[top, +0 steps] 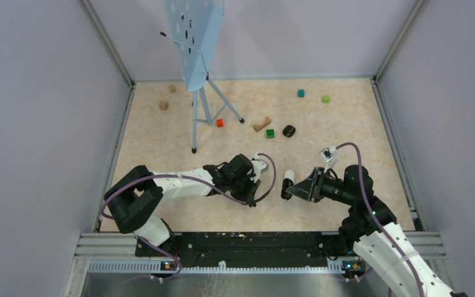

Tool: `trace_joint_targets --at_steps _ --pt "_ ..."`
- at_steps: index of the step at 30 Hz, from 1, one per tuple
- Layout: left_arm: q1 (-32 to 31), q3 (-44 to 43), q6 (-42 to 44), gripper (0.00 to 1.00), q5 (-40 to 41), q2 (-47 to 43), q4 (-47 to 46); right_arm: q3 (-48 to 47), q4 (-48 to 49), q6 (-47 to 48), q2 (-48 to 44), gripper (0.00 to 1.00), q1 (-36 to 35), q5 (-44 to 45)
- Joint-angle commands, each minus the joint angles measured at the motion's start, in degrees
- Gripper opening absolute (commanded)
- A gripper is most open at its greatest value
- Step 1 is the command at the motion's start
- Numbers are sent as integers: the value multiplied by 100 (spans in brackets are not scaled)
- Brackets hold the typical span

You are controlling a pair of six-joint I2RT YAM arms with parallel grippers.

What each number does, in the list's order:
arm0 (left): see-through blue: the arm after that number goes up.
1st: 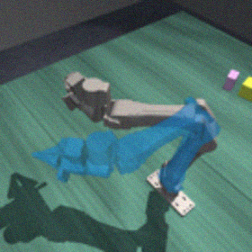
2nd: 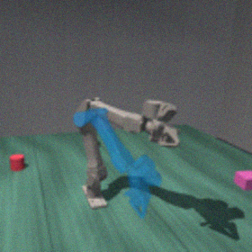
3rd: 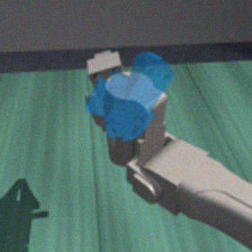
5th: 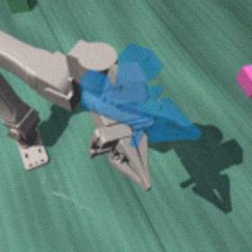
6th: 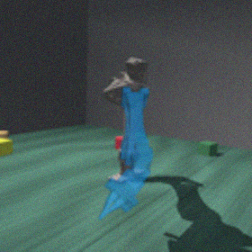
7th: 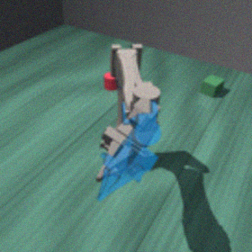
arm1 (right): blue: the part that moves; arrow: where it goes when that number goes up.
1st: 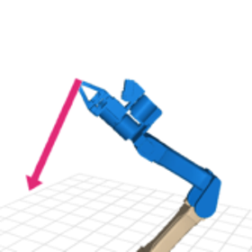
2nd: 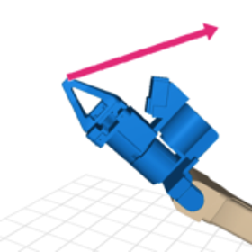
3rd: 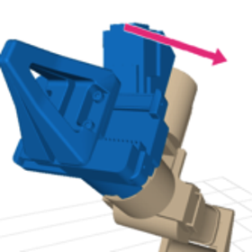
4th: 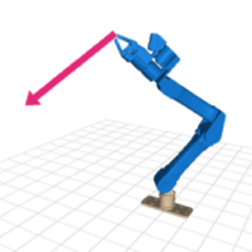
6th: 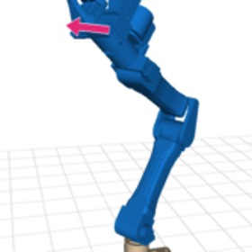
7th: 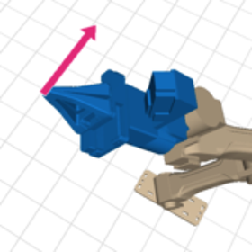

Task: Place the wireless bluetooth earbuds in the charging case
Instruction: Pick up the right earbud from the center of the board.

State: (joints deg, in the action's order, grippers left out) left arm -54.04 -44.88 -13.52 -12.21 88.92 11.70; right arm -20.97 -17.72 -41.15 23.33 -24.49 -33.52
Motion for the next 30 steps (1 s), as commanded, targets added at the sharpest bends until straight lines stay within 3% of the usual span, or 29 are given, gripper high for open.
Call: trace_joint_targets --at_steps 1,19,25,30 --pt "-27 78 62 32 -319 -121 -172 -11 114 -35 -22 0 54 38" --pt "-67 -141 95 11 -1003 61 -69 -6 124 -40 -13 0 44 82" --pt "-71 -176 73 0 -891 -42 60 -7 134 -34 -3 0 53 100" --pt "-30 -70 -186 0 -400 -635 -120 -5 96 -4 -11 0 51 69"
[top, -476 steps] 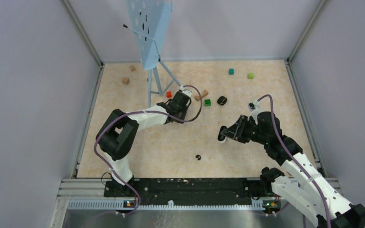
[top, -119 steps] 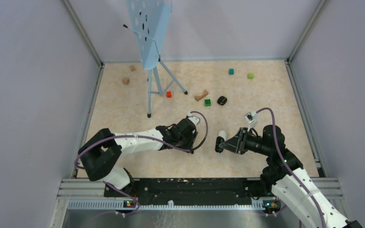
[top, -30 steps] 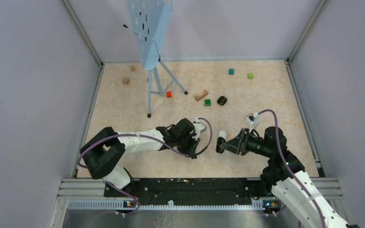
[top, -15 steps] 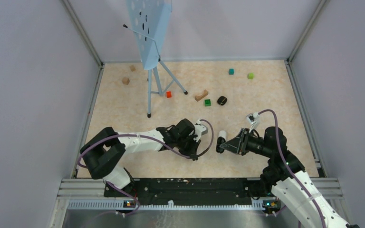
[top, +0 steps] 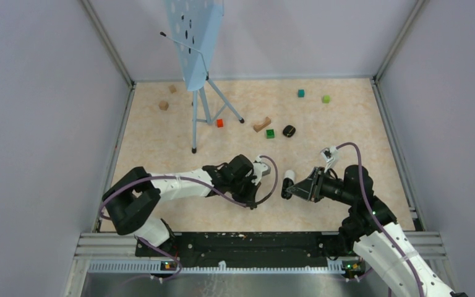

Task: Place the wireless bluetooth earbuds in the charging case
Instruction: Pick up the right earbud from the center of the board, then insert the right earbud into the right side groove of the charging case.

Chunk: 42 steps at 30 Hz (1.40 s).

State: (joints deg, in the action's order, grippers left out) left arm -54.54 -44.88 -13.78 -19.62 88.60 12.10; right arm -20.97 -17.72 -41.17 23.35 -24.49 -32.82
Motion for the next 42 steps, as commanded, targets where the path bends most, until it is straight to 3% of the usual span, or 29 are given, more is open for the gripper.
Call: trace_joint_targets --at_steps 1,6,11,15,24,29,42 --pt "22 -64 -219 0 452 -778 -185 4 107 10 -15 0 55 -42" --pt "40 -110 -610 0 1059 -2083 -212 55 196 -44 -117 0 49 -322" --pt "32 520 -1176 0 1214 -3279 -1416 373 1428 -715 -140 0 46 -733" --pt "32 897 -1733 0 1352 -3676 -2123 681 2327 -1203 -101 0 41 -772" --pt "-167 1371 -2907 0 1906 -3525 -2980 1321 3358 -2654 -345 0 -43 655" --pt "-220 970 -2946 0 1723 -3018 -2792 1136 3284 -2623 -192 0 -319 1175" --pt "-289 871 -3173 0 1536 -2749 -2982 1059 4252 -2584 943 0 -975 1611"
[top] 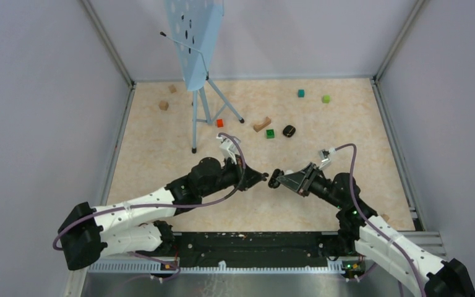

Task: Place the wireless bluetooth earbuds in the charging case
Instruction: Insert the right earbud into the right side groove of the charging case.

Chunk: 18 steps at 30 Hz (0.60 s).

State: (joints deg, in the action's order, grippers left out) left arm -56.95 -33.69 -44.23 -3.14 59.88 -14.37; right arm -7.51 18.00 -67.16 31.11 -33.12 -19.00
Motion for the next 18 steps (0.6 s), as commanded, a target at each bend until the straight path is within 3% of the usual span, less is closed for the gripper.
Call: trace_joint_targets --at_steps 1,18 --pt "-60 -254 -148 0 -123 140 -357 -301 721 18 215 0 -130 224" --pt "-62 -664 -226 0 -159 692 244 -306 960 24 309 0 -168 138"
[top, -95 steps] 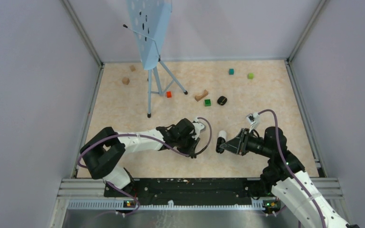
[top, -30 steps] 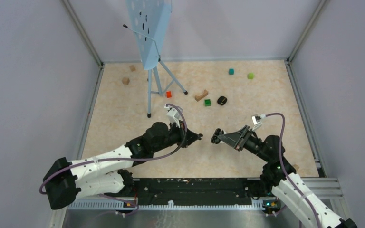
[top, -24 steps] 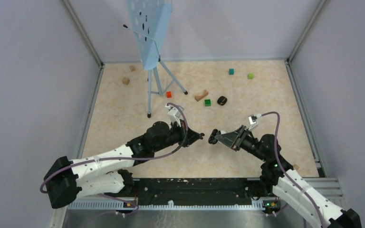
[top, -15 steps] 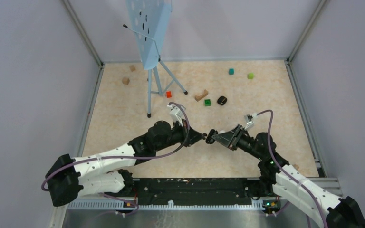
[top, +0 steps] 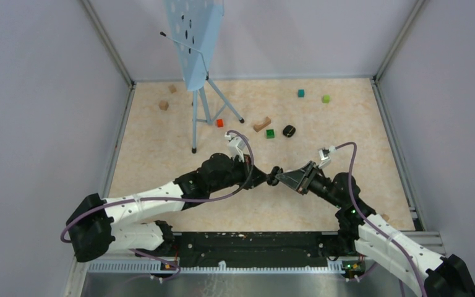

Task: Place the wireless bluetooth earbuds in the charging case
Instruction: Insert the right earbud into the right side groove of the charging case.

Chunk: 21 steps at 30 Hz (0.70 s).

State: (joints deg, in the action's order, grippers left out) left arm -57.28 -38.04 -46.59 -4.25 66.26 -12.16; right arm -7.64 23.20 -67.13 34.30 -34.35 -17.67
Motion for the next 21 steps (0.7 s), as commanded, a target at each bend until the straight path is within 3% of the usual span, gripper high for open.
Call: trace_joint_targets --at_steps 1,12,19,21 --pt "-25 -239 31 0 -68 65 41 -287 451 21 -11 0 -50 9" --pt "-51 -257 7 0 -86 206 100 -297 486 6 -12 0 -46 -17" --pt "-143 -678 311 1 93 458 718 -303 505 -7 -9 0 -46 -17" --pt "-143 -910 378 16 15 586 973 -308 508 -4 -11 0 -46 -17"
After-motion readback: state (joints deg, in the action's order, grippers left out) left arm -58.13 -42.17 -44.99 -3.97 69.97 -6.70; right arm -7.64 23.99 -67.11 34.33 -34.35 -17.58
